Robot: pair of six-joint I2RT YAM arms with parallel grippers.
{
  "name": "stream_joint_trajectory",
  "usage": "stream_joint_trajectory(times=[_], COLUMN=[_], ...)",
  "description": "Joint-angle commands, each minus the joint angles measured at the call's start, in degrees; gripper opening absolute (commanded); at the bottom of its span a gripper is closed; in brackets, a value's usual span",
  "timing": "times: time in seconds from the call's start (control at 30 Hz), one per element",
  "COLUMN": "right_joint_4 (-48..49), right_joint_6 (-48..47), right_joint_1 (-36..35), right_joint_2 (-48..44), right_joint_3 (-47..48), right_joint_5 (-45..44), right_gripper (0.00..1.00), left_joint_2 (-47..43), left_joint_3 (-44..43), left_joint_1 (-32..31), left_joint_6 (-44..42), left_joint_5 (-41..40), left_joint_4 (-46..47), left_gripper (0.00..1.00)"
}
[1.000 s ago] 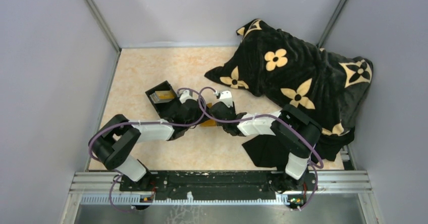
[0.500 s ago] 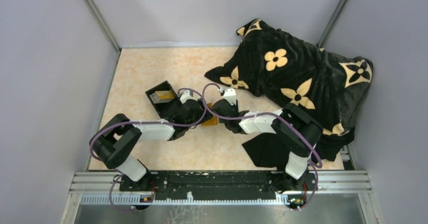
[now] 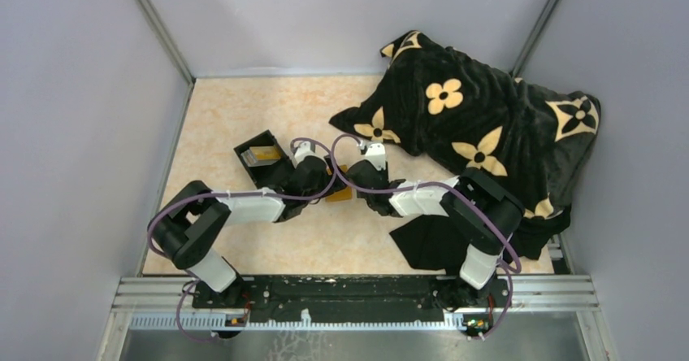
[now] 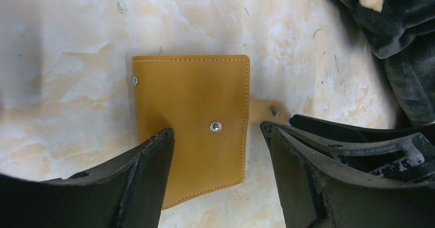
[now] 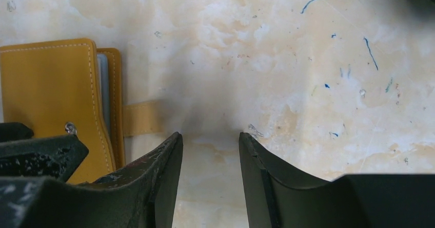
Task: Put the credit cards into the card holder
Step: Close the card holder at the center of the board.
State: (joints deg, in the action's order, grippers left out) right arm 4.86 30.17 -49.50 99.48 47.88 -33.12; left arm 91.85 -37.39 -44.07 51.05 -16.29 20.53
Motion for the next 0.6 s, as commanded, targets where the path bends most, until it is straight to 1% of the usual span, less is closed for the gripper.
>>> stream_joint_trajectory(times=[0.0,0.1,0.23,0.57], right_joint_4=[2.0,3.4,6.0,8.3], right_joint_6=[0.3,-0.1,-0.2,-1.4], right_joint_1=[0.7,0.7,0.7,0.7], right_joint_2=[-4.3,-5.3,-7.7,-9.5], right_joint_3=[-1.5,-2.6,-4.0,-4.7], right_joint_5=[-0.4,1.2,3.2,6.5], right_gripper=[0.45,0.45,0.44,0.44], left_joint_2=[2.9,2.9,1.0,-8.5], left_joint_3=[-2.2,-3.9,-3.6,-1.0], left_joint_1=[-0.2,-0.2,-0.2,-0.2], left_joint_6=[-2.6,-2.9,-2.8,-4.6], left_joint_5=[-0.3,-0.5,-1.6,-3.5], left_joint_4=[-8.0,-8.6,-9.2,-6.7], left_gripper=[0.78,0.78,0.77,0.78])
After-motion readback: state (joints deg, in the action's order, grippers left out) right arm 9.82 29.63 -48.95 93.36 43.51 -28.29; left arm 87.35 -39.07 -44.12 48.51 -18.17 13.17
